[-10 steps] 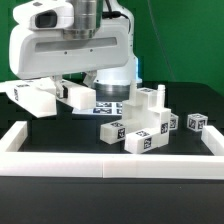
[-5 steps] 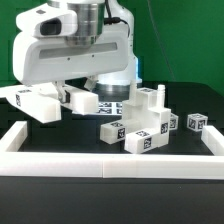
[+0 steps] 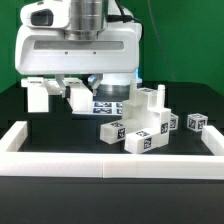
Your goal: Assemble chair
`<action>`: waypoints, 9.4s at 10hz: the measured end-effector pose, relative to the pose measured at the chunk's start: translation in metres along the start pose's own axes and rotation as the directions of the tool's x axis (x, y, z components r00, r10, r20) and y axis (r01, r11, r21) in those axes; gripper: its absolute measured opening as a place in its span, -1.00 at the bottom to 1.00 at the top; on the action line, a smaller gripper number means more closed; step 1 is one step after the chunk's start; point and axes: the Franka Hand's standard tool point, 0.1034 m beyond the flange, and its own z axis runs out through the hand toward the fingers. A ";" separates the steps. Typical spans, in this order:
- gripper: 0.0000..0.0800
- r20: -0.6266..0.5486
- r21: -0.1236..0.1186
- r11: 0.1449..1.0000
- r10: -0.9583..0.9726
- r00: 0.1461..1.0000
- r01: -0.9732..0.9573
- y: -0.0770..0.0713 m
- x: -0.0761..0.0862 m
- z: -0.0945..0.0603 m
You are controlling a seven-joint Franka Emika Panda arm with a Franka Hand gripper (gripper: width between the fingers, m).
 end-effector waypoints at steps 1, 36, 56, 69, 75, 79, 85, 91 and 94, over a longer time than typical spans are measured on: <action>-0.27 -0.002 0.004 0.994 0.106 0.994 -0.106 -0.001 0.000 0.000; -0.27 0.090 0.021 0.449 0.889 0.449 -0.893 -0.120 0.011 -0.060; -0.27 0.068 0.174 0.460 0.877 0.476 -0.871 -0.121 0.010 -0.041; -0.27 0.072 0.170 0.475 0.868 0.492 -0.863 -0.132 0.008 -0.041; -0.27 0.072 0.169 0.474 0.868 0.491 -0.864 -0.131 0.008 -0.040; -0.27 0.072 0.163 0.484 0.863 0.500 -0.860 -0.132 0.005 -0.034; -0.27 0.071 0.163 0.488 0.861 0.503 -0.858 -0.134 0.006 -0.034; -0.27 0.071 0.165 0.491 0.859 0.507 -0.855 -0.134 0.005 -0.036; -0.27 0.072 0.163 0.492 0.859 0.508 -0.855 -0.134 0.004 -0.034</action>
Offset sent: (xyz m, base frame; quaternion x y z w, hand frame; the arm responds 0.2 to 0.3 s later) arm 0.0035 -0.0012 0.0434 0.0145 -0.0206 0.2141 0.9765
